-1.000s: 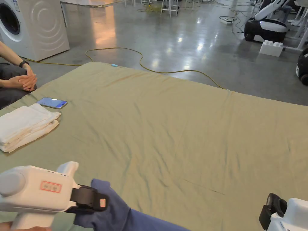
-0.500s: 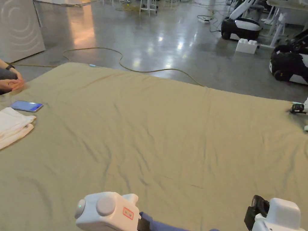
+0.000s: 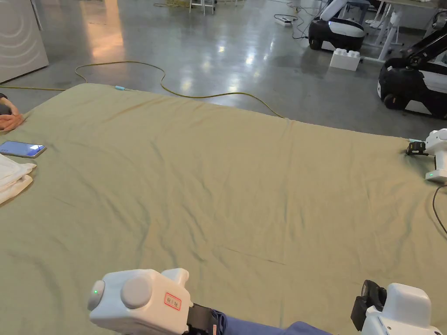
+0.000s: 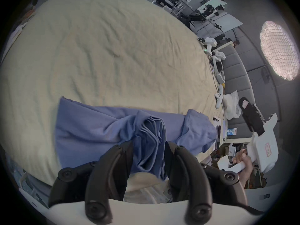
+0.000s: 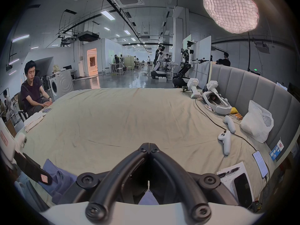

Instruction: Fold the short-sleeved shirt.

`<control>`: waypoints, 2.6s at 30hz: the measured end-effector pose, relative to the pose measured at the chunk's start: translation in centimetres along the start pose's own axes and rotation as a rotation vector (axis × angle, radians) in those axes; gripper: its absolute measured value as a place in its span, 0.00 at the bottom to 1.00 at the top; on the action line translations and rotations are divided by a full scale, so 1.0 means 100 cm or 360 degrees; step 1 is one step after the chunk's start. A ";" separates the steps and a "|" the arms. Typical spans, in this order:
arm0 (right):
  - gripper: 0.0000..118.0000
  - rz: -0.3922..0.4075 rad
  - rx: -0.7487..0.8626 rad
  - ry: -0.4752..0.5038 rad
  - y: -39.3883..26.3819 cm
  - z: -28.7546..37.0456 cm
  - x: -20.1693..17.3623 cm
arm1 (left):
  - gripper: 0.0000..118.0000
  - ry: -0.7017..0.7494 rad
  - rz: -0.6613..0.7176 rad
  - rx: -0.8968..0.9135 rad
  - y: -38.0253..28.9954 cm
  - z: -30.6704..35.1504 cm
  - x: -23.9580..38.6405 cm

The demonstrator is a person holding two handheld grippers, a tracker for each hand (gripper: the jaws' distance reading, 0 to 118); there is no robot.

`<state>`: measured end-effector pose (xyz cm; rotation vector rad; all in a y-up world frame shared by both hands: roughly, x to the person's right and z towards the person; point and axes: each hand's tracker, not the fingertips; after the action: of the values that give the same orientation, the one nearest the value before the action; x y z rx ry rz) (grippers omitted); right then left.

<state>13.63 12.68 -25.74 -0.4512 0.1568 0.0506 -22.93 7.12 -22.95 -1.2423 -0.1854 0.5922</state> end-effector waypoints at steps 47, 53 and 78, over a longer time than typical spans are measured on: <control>0.00 0.0014 0.0117 0.0017 0.011 0.005 0.002 | 0.54 -0.0187 0.0055 0.0361 -0.011 0.051 -0.129; 0.00 0.0028 0.0099 0.0018 0.012 0.004 -0.005 | 0.54 -0.0326 0.0185 0.0199 -0.019 0.016 -0.179; 0.00 0.0017 0.0023 0.0019 0.004 0.006 -0.006 | 0.10 -0.0491 0.0135 0.0312 -0.022 0.045 -0.145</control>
<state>13.11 13.28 -25.28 -0.4361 0.1710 0.0571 -36.36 2.93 -16.82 -0.9683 -0.3255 0.8549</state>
